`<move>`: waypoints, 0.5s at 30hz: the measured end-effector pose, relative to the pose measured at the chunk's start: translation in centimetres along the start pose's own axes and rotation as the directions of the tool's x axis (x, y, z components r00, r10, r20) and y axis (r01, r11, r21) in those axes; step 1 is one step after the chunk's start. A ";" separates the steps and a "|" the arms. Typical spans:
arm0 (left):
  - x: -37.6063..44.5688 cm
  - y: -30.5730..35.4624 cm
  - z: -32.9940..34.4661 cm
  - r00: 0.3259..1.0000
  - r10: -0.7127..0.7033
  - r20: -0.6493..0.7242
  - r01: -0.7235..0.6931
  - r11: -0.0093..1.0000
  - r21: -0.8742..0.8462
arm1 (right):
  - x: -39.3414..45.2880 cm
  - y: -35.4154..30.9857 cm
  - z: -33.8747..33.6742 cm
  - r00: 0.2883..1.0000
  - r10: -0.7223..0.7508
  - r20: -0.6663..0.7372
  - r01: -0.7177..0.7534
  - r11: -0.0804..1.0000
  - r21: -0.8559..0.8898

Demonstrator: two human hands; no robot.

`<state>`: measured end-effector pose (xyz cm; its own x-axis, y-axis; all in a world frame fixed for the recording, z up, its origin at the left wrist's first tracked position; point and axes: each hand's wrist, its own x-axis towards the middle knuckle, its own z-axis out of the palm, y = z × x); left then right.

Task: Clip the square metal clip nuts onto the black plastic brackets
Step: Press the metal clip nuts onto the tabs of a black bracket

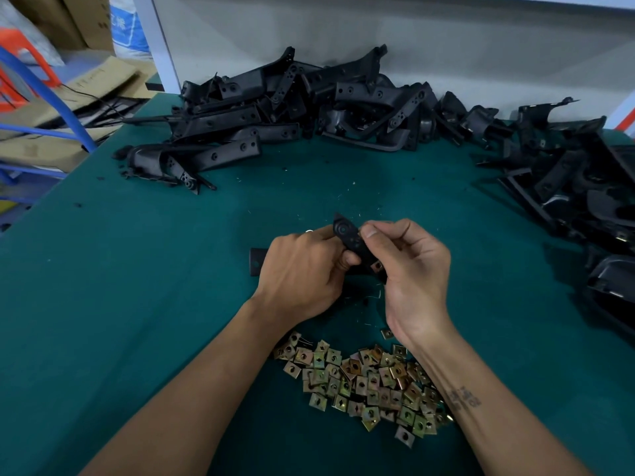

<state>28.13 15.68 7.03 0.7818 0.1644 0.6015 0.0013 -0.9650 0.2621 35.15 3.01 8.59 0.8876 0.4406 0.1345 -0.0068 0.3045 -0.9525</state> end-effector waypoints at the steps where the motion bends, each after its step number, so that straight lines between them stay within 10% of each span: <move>1: 0.0 0.0 -0.1 1.000 -0.002 -0.015 0.002 1.000 -0.008 | -0.1 0.0 0.0 0.999 -0.027 0.019 0.027 1.000 0.000; 15: -0.1 -0.1 -0.2 1.000 -0.005 -0.021 0.004 0.999 -0.033 | -0.2 -0.4 0.1 0.997 0.037 0.061 -0.042 0.995 0.089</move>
<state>27.92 15.81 7.02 0.7686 0.1732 0.6158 -0.0158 -0.9572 0.2889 34.91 2.85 8.94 0.8572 0.5018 0.1159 -0.0851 0.3599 -0.9291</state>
